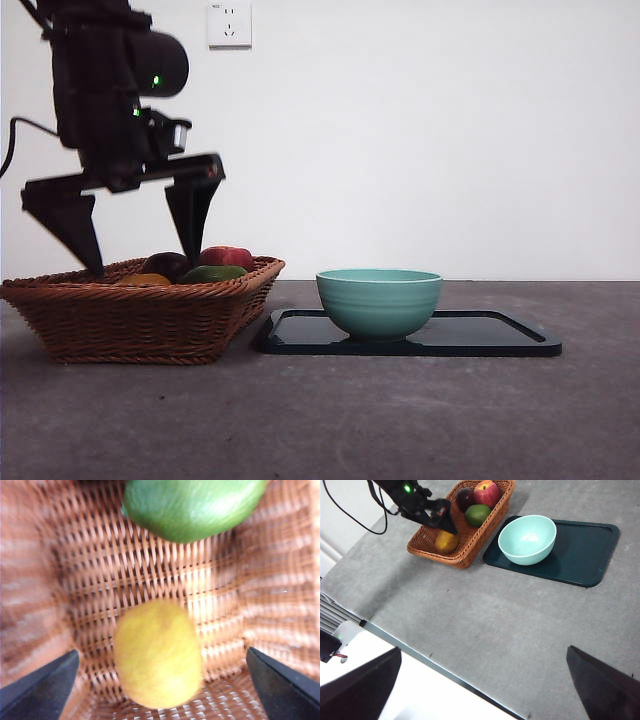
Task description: Pick up the wifruite, put it on the bowl, pick up the plate, put it on desk
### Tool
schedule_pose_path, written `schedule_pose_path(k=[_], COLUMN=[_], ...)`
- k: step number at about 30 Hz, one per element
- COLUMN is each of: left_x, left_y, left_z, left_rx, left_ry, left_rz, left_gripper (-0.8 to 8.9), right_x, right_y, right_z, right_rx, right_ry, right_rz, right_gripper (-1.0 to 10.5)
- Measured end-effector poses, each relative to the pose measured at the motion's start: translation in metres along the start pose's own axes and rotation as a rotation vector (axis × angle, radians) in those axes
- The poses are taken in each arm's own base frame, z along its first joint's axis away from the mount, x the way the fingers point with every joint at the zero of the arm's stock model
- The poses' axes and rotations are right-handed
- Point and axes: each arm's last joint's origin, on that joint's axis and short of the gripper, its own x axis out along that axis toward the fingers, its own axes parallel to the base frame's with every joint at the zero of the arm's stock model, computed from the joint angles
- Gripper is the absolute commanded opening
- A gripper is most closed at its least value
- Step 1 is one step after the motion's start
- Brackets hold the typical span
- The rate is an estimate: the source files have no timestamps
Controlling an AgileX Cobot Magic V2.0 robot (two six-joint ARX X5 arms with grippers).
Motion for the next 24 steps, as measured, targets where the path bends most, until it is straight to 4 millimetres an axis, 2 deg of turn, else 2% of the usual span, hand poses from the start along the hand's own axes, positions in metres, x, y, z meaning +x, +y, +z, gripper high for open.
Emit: schedule_pose_path(k=[5, 11, 15, 19, 24], left_x=[-0.029, -0.101, -0.144, -0.179, -0.213], left_y=[-0.002, -0.007, -0.012, -0.019, -0.025], left_z=[-0.004, -0.027, -0.050, -0.077, -0.117], left_rx=[0.028, 0.083, 0.144, 0.228, 0.334], left_ry=[-0.039, -0.184, -0.267, -0.341, -0.376], left_rz=[-0.041, -0.182, -0.299, -0.338, -0.367], left_gripper=[5.69, 5.62, 5.62, 5.62, 5.62], right_x=[0.000, 0.000, 0.000, 0.000, 0.000], right_y=[0.000, 0.000, 0.000, 0.000, -0.001], right_z=[0.001, 0.002, 0.004, 0.006, 0.008], right_rx=[-0.003, -0.010, -0.016, -0.024, -0.027], right_ry=[-0.008, -0.025, -0.046, -0.068, -0.087], right_rz=[0.001, -0.001, -0.023, -0.031, -0.062], right_gripper=[5.6, 5.6, 5.6, 5.6, 5.6])
